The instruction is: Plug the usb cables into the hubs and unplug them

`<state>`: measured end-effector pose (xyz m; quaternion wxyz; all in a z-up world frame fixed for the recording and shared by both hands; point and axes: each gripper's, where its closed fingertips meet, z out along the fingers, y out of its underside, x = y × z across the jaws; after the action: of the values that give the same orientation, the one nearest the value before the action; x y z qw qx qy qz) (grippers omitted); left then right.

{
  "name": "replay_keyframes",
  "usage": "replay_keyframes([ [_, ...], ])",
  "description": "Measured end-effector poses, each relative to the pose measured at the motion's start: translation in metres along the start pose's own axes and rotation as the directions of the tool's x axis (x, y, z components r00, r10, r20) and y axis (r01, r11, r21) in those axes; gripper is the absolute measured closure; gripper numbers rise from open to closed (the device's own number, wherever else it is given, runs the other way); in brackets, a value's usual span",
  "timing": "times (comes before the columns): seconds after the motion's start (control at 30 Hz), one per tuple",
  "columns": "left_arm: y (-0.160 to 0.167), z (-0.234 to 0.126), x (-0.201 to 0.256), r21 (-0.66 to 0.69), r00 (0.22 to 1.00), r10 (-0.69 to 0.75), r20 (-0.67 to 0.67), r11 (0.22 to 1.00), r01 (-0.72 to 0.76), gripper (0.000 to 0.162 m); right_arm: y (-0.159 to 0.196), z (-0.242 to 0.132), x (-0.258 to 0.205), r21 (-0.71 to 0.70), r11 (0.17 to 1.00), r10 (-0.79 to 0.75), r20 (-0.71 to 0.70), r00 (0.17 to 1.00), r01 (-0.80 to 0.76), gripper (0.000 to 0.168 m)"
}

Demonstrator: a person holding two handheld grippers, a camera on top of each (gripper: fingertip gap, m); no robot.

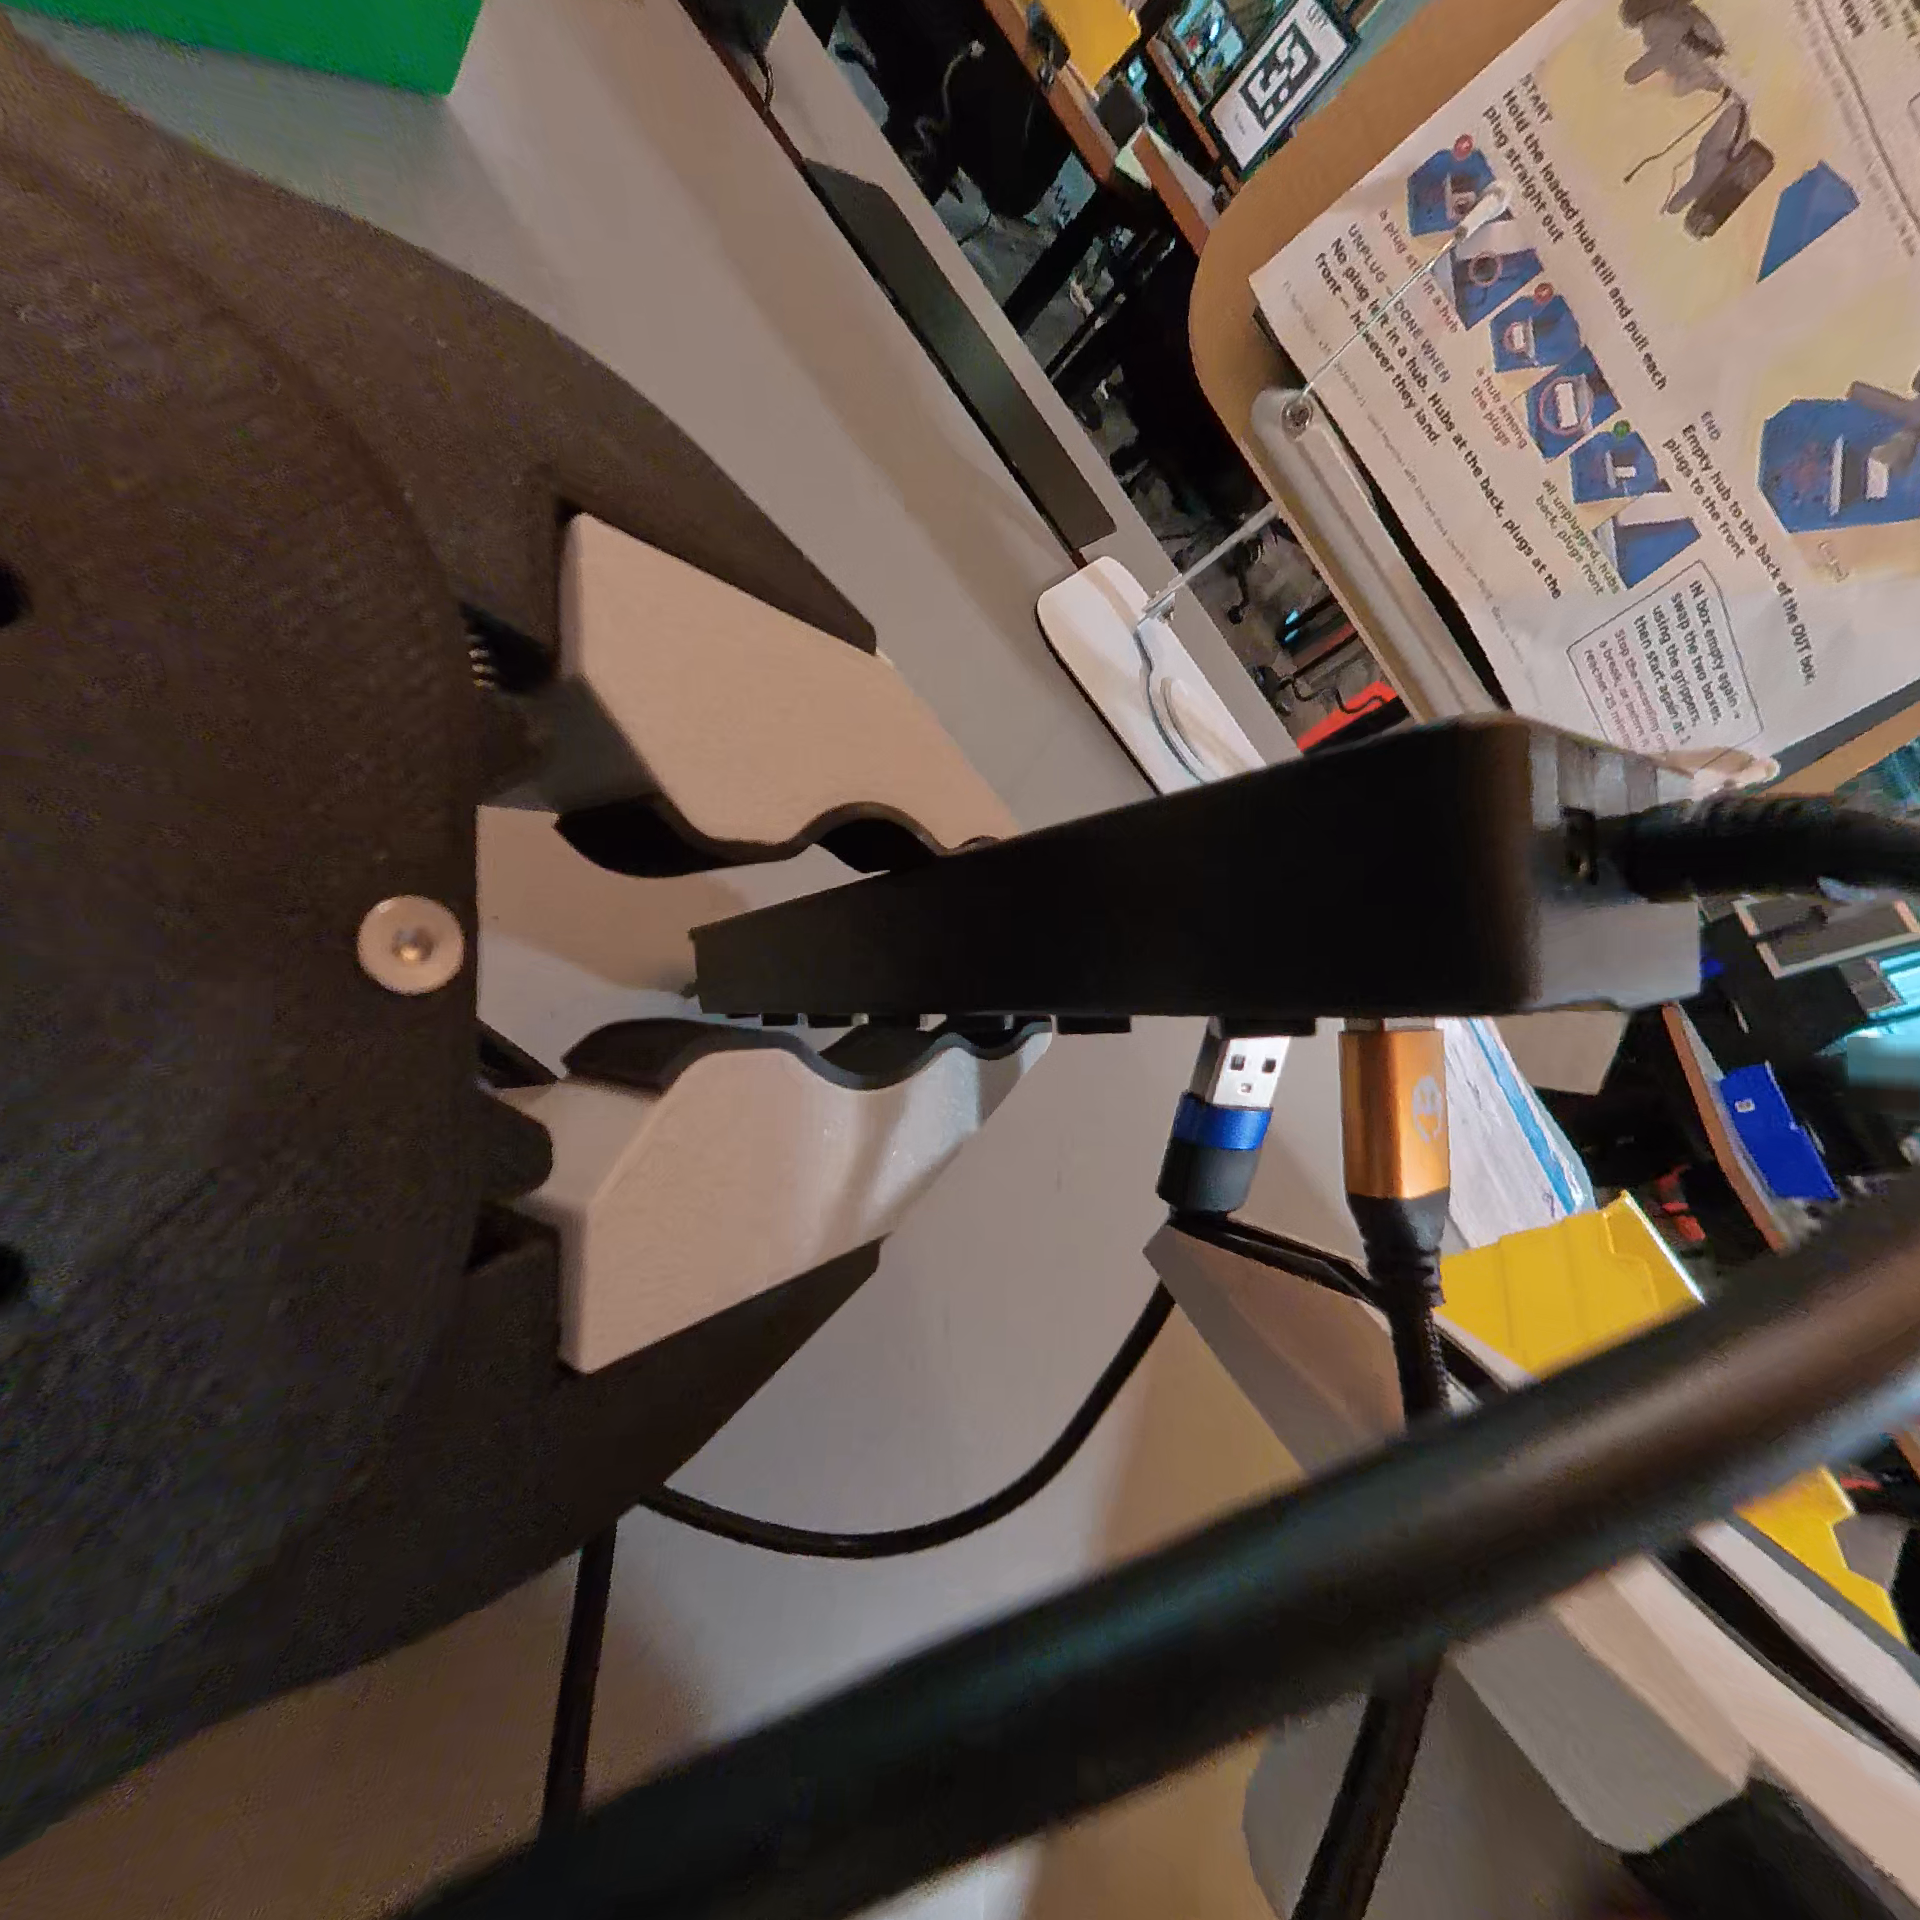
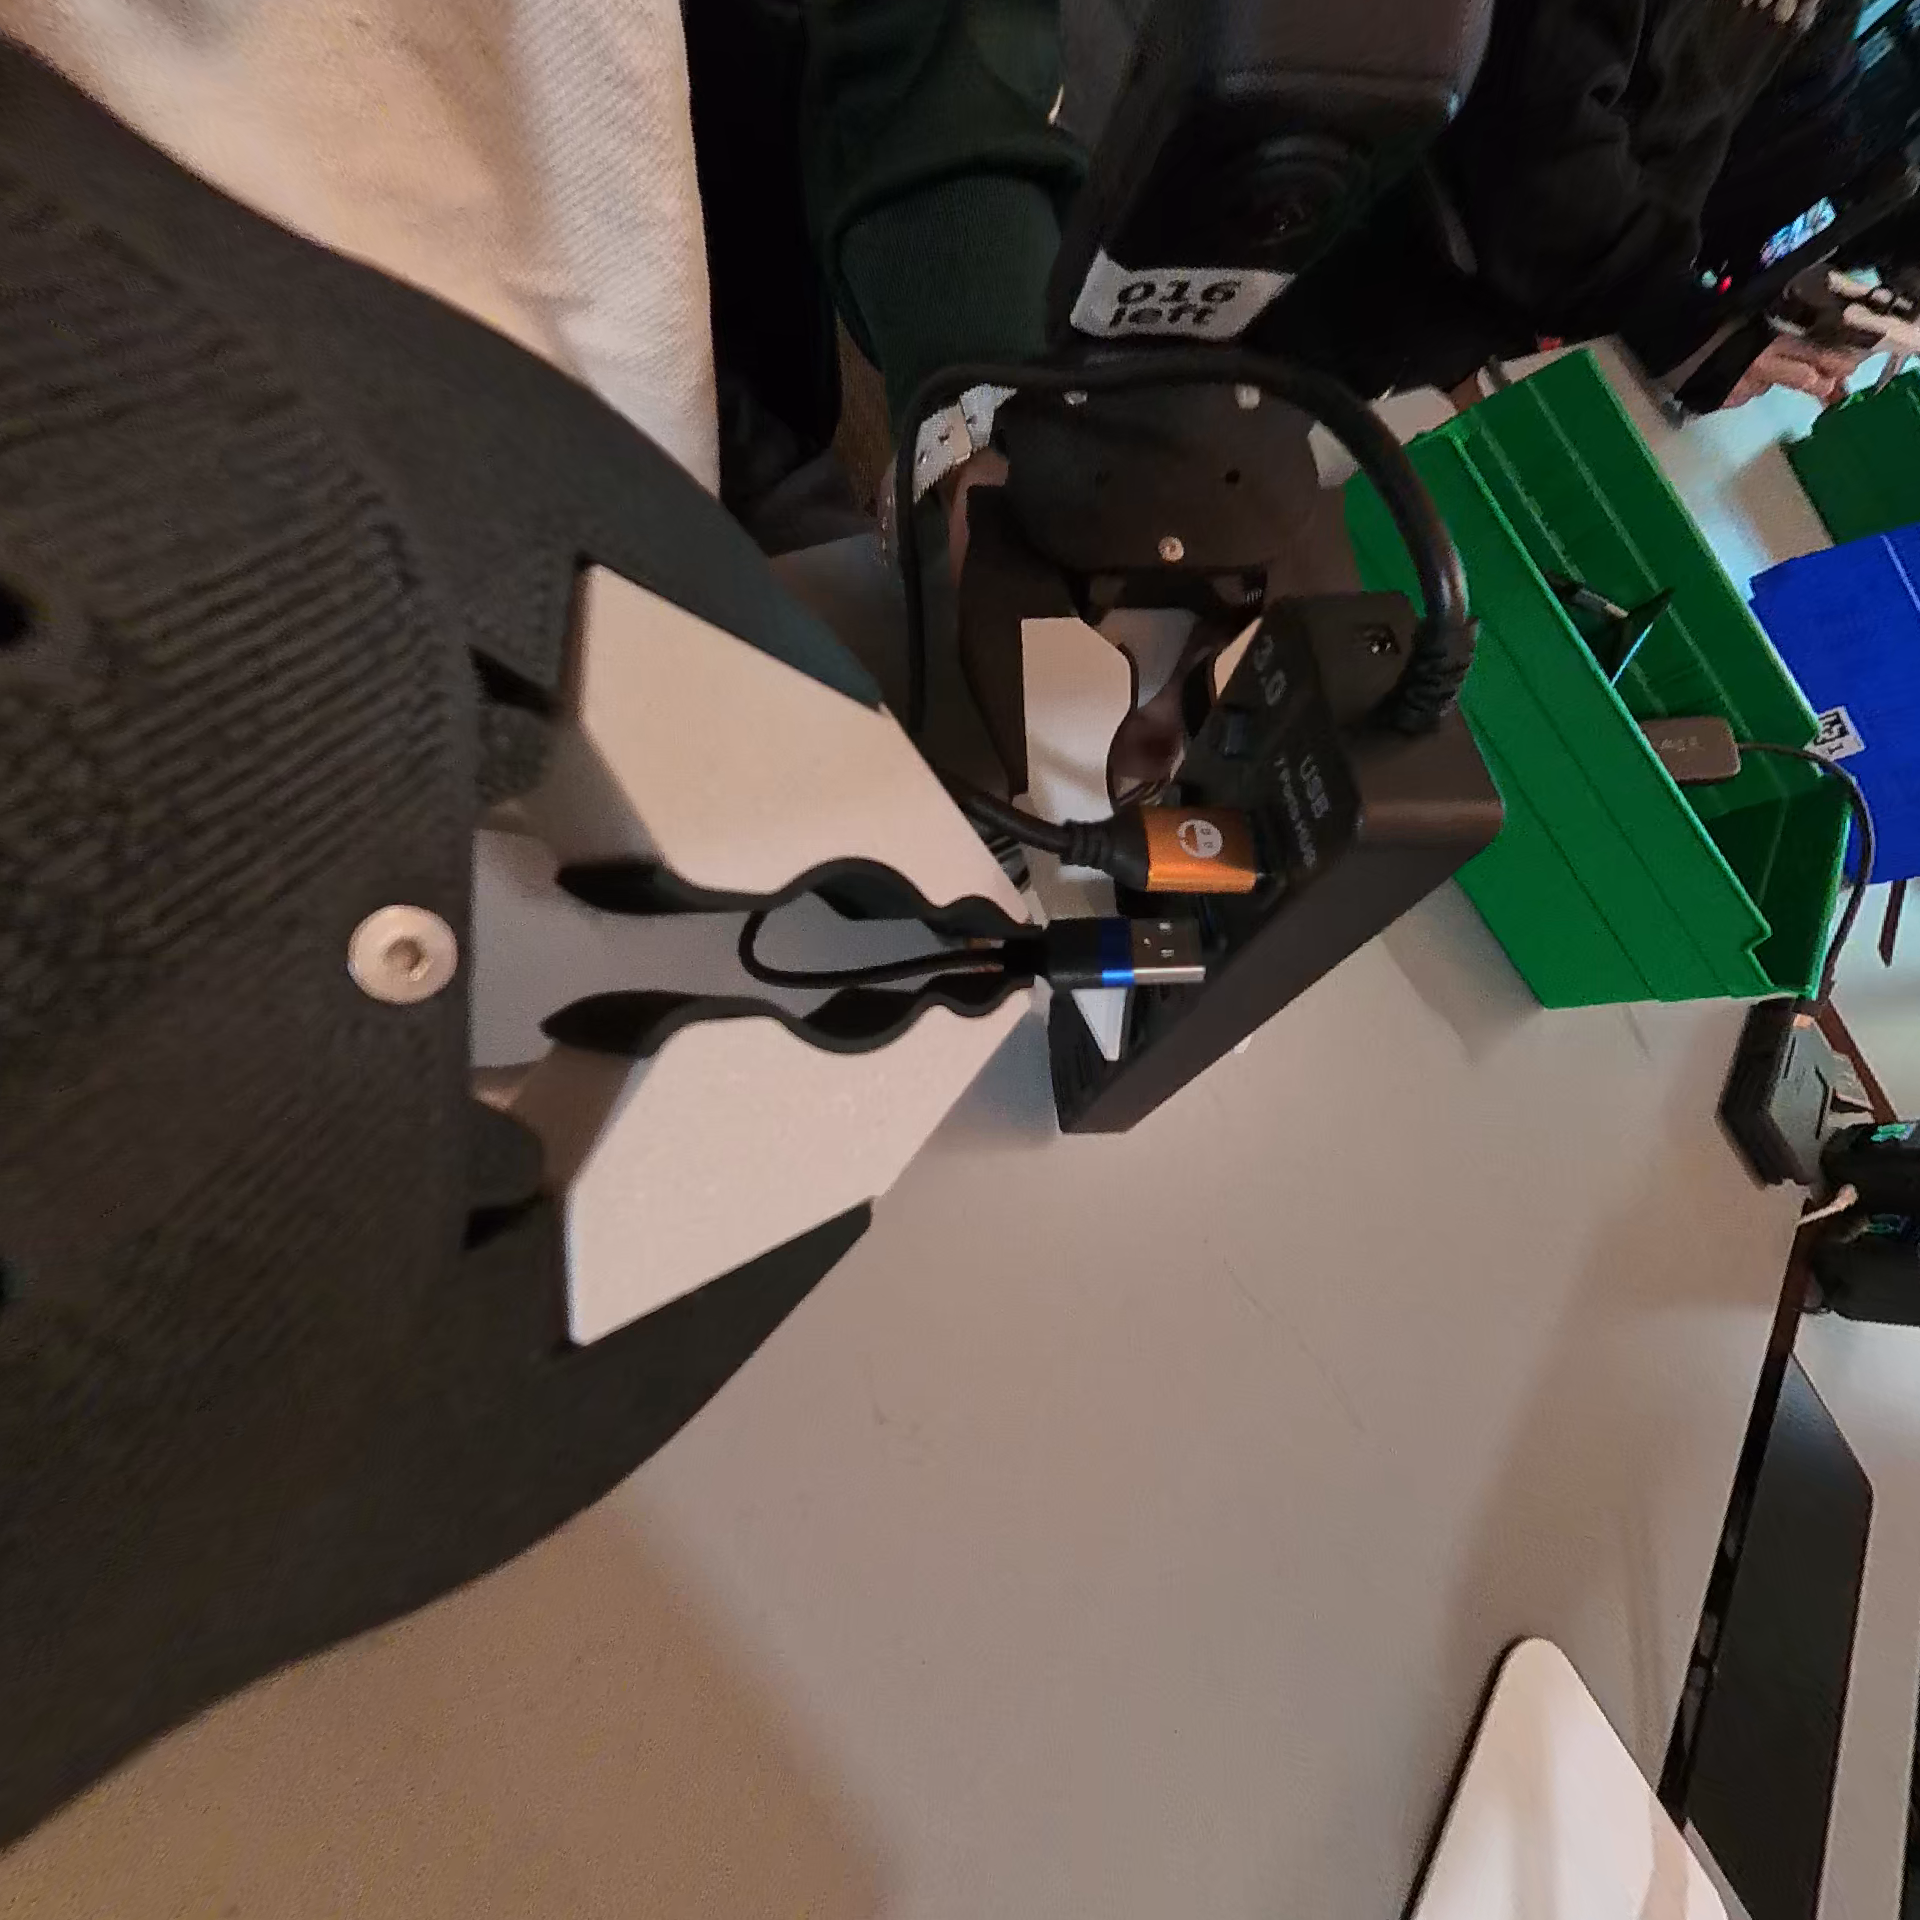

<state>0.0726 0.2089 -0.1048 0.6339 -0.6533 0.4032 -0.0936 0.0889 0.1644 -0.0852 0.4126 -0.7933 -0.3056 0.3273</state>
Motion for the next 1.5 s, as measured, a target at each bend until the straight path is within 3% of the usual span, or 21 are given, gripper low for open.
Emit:
replay_keyframes([
  [0.2,0.0,0.001,0.007,0.012,0.997,-0.029,-0.065,0.999,0.029,0.14,0.004,0.001,-0.009,-0.02,0.992,0.129,0.134,0.983,-0.128,0.164],
  [0.47,0.0,0.001,0.013,0.016,0.994,-0.012,-0.106,1.0,0.014,0.139,0.009,-0.001,-0.009,-0.058,0.983,0.179,0.171,0.969,-0.172,0.164],
  [1.03,-0.002,-0.001,0.015,0.015,0.984,-0.096,-0.152,0.995,0.1,0.137,-0.015,-0.012,-0.013,0.111,0.939,0.266,0.368,0.891,-0.326,0.162],
  [1.47,-0.007,-0.005,0.024,0.025,0.955,-0.158,-0.249,0.985,0.17,0.133,-0.021,-0.014,-0.018,0.145,0.909,0.295,0.44,0.848,-0.392,0.162],
  [1.5,-0.007,-0.005,0.026,0.023,0.954,-0.155,-0.256,0.986,0.167,0.14,-0.022,-0.015,-0.018,0.148,0.906,0.298,0.444,0.845,-0.397,0.162],
])
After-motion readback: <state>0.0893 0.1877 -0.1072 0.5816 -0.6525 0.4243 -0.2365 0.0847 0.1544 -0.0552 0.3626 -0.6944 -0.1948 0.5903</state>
